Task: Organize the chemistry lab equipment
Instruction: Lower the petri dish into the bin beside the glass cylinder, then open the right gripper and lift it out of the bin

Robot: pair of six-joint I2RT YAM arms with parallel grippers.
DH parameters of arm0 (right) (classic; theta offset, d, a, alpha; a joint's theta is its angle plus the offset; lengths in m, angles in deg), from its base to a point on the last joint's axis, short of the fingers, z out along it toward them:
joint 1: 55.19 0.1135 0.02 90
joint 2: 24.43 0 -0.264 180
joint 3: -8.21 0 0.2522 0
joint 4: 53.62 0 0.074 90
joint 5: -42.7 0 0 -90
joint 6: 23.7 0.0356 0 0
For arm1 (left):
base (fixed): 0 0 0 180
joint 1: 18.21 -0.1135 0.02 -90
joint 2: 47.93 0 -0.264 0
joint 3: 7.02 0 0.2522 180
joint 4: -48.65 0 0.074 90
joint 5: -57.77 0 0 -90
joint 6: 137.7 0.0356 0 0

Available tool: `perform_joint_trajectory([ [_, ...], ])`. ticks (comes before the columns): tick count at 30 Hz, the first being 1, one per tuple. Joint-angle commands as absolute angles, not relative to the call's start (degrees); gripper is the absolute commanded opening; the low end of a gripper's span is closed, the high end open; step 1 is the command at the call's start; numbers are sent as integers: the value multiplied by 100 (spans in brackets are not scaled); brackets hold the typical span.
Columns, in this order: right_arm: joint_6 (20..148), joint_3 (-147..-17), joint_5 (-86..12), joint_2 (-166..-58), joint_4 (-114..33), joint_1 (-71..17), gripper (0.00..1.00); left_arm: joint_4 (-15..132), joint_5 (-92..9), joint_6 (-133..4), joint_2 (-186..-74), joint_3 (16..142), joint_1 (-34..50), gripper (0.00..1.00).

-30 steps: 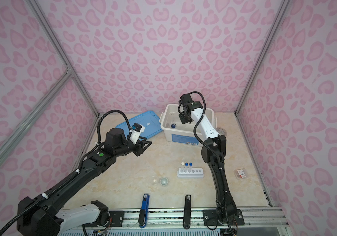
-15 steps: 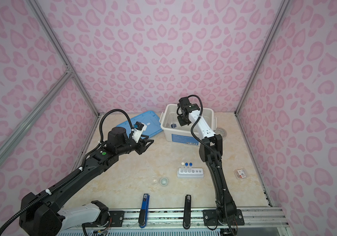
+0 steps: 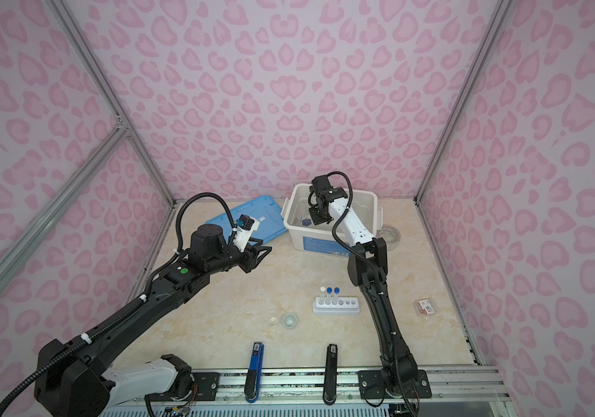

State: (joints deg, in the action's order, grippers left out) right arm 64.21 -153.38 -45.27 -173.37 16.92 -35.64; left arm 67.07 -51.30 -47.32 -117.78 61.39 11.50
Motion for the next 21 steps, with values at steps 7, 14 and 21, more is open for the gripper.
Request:
perform_joint_trajectory([
  [7,6489,-15391,-4387,-17540,1569,-3542,7,6522,-5131,-4700,-11789,6150,1150,46],
  [14,6498,-15391,-4356,-17596,1529,-3524,7,6531,-5139,-4691,-11799,6152,1150,46],
  [21,6489,-15384,-4385,-17648,1542,-3524,7,6531,-5139,-4691,-11794,6141,1150,46],
])
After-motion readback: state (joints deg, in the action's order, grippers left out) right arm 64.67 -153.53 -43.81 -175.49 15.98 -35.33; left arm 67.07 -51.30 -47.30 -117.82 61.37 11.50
